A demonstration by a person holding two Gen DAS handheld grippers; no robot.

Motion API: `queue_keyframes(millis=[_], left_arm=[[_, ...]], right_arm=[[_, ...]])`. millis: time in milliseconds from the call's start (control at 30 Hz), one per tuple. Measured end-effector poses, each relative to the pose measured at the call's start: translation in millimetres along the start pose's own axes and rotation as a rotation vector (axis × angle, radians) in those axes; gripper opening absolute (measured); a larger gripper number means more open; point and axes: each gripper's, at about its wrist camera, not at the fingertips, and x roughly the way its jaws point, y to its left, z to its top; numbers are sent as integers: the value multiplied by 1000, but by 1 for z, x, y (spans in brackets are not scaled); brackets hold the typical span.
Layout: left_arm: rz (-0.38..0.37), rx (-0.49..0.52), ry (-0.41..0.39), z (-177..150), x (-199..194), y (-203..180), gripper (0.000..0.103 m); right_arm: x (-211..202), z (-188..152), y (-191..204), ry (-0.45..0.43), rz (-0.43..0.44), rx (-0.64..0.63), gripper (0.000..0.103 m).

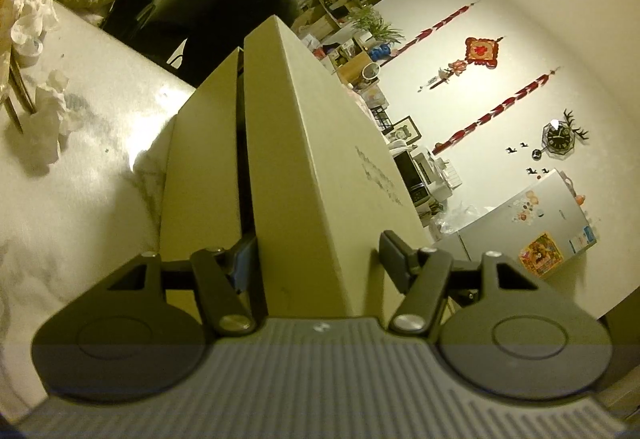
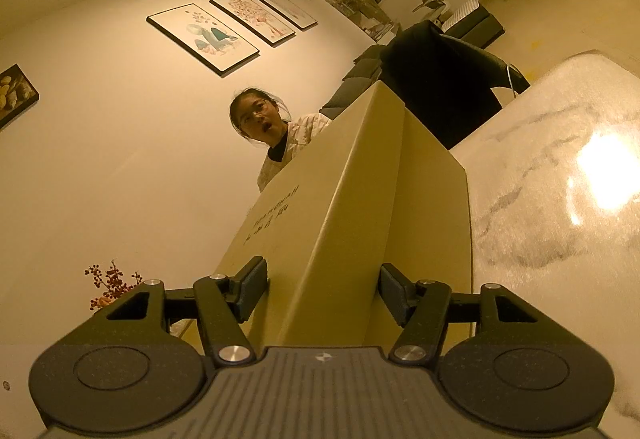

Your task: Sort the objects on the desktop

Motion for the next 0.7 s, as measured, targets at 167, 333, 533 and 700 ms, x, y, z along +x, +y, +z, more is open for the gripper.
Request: queue_keyframes(millis=[167, 333, 533, 700], left_arm=[[6, 13, 0, 3, 1, -2, 64], [28, 63, -4, 0, 2, -8, 66], [90, 142, -16, -4, -4, -23, 81], [199, 213, -58, -3, -12, -28, 88]], right_arm=[[3, 0, 6, 0, -32, -38, 66], [4, -2, 9, -21, -76, -85, 62], [8, -5, 10, -22, -109, -115, 61], [6, -5, 7, -38, -99, -106, 61]])
